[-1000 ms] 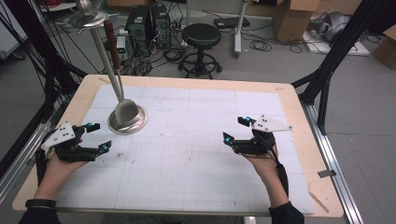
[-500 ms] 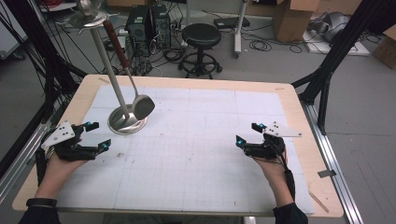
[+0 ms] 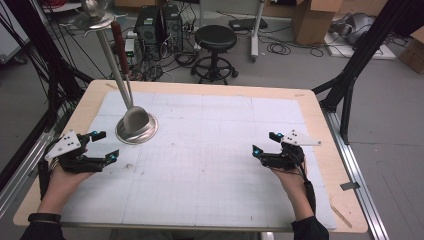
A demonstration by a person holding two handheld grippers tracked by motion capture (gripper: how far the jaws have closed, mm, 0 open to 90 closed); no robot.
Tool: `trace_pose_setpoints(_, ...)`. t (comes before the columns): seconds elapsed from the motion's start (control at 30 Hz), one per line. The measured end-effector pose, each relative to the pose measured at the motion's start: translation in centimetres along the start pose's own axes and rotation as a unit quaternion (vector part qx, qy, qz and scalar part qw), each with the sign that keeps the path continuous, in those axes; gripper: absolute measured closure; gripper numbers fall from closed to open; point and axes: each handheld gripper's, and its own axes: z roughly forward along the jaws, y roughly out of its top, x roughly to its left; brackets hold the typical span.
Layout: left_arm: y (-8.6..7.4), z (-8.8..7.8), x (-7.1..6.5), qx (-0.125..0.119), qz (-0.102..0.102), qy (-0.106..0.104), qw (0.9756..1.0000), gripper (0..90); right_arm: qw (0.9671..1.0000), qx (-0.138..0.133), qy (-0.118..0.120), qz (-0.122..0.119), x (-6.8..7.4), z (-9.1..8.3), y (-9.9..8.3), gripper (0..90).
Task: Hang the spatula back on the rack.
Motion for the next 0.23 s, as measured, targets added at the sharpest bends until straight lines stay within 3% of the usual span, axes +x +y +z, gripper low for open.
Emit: trace_pose_setpoints(0.23,-0.02,0.01,0.07,-0.001,0.0,0.0,1.0,16.3,1.0,0.003,-0.002,0.003,-0.07,0.05,-0.05,15.8)
